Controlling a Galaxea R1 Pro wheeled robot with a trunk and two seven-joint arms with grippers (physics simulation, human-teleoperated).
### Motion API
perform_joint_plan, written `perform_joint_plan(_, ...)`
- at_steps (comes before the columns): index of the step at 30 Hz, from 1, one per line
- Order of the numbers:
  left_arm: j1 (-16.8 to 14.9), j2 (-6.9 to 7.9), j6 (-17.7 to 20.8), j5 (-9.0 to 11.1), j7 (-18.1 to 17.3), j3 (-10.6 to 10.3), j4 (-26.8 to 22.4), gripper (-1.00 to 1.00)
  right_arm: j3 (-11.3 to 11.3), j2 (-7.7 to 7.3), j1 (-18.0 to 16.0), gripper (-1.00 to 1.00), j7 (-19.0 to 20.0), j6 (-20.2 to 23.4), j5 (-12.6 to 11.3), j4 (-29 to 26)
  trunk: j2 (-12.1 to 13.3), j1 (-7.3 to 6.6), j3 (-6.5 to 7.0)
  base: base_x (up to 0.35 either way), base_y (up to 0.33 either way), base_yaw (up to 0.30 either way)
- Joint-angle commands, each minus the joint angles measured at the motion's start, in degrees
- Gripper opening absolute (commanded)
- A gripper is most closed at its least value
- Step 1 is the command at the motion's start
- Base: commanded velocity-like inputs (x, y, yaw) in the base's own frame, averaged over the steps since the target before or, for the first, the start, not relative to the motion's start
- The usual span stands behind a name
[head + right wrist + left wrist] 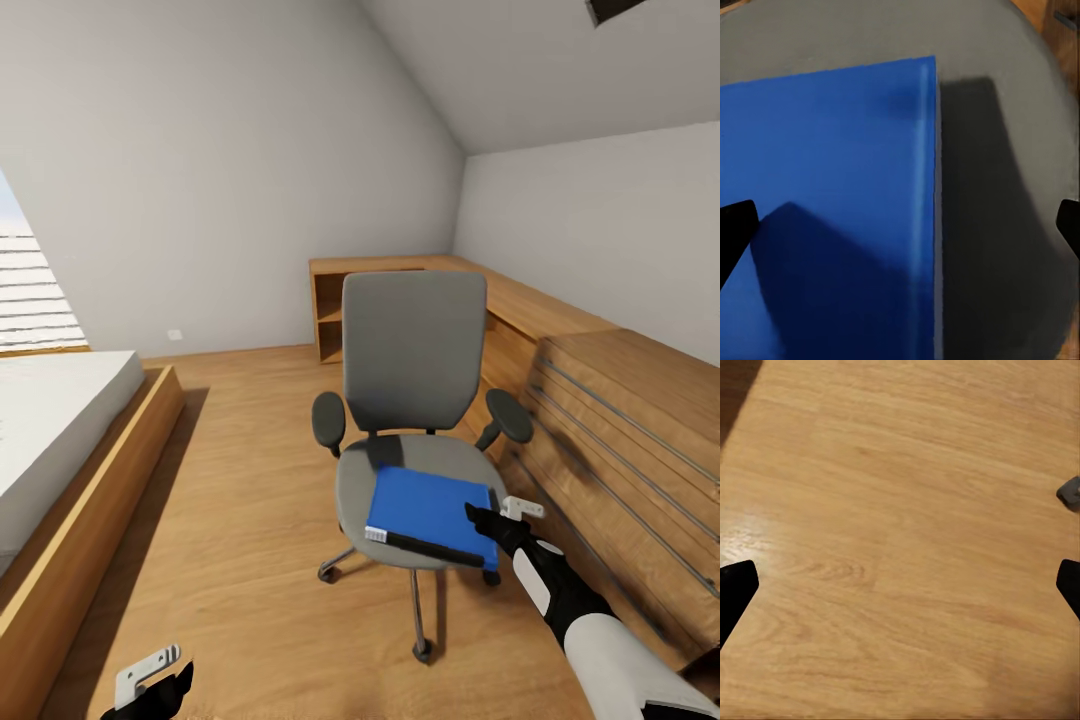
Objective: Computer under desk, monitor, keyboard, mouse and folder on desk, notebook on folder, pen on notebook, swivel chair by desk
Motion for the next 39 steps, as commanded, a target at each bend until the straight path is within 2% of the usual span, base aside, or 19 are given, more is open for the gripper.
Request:
perform_joint_plan(1,-0.04,-0.07,0.45,0.49,-0.43,0.27,-0.11,1.00,-0.24,0.01,0.02,1.00,0.32,0.35,-0.34,2.63,-0.02,-0.03,-0.06,-0.134,0.000,0.000)
perform_joint_plan(39,-0.04,-0.07,0.45,0.49,-0.43,0.27,-0.11,1.00,-0.24,0.01,0.02,1.00,0.20,0.35,-0.34,2.63,-0.02,-0.03,-0.06,-0.008,0.000,0.000)
